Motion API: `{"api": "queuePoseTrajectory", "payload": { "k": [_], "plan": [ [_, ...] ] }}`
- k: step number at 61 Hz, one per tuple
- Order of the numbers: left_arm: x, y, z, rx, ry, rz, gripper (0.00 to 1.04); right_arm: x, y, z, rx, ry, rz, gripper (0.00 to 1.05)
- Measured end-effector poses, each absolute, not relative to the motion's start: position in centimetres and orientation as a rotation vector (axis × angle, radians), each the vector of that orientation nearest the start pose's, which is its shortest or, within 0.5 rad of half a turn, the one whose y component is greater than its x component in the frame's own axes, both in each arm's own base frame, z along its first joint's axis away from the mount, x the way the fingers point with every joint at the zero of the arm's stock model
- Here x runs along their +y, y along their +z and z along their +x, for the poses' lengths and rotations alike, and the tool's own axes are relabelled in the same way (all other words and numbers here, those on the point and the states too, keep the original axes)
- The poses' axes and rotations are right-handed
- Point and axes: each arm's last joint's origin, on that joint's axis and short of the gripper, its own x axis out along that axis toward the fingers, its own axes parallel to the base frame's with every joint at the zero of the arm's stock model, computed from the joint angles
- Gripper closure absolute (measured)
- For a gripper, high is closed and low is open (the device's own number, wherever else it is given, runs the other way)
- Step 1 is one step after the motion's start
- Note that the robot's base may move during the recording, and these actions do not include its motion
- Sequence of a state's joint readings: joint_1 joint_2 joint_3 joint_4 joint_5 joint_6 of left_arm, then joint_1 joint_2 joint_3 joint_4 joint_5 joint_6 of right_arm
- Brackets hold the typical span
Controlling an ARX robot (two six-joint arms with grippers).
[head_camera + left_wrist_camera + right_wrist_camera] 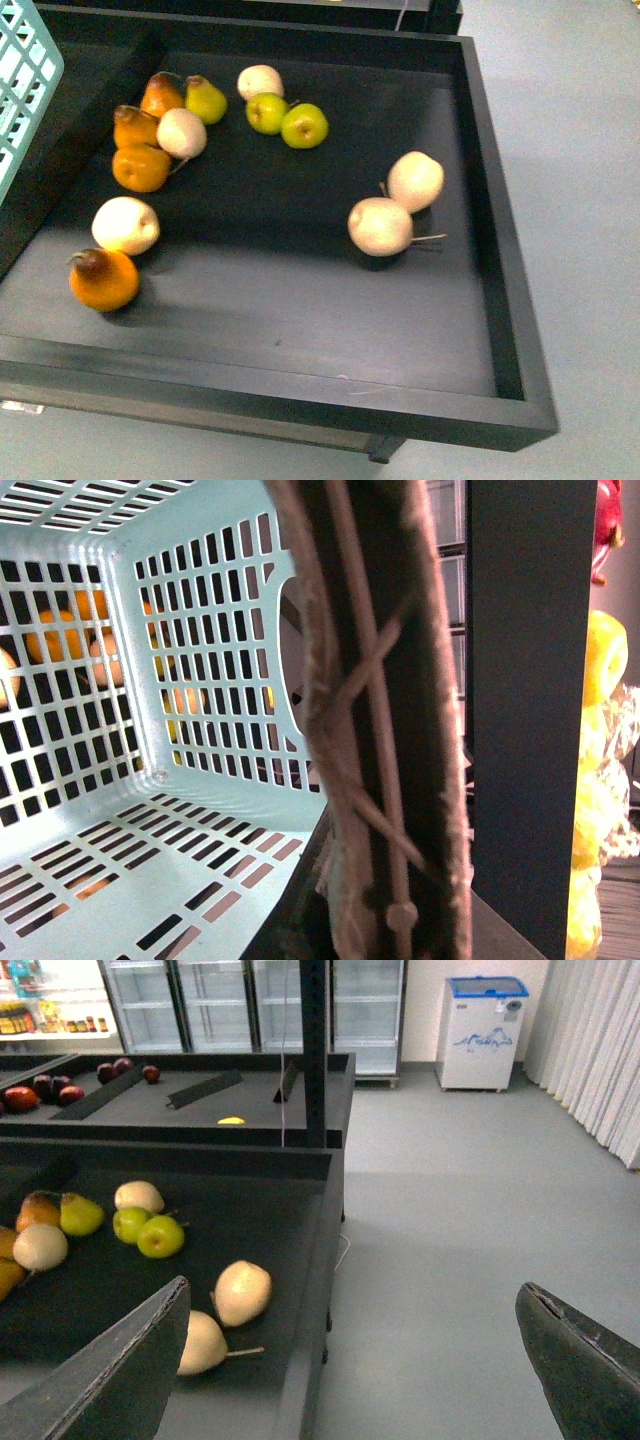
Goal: Pick lemon and mango into basket
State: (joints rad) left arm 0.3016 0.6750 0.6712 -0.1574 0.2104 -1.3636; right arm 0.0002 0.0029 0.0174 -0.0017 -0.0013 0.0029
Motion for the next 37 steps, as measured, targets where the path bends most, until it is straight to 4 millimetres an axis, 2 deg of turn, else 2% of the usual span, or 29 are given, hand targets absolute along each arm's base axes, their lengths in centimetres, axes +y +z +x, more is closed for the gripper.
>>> {"api": "queuePoseTrajectory", "payload": {
  "k": [37],
  "plan": [
    [4.00, 31.21, 14.88, 0.068, 0.185, -1.402, 0.98, 0.00, 16.90, 9.68, -0.012, 0.000, 0.002, 0.09]
  ]
}}
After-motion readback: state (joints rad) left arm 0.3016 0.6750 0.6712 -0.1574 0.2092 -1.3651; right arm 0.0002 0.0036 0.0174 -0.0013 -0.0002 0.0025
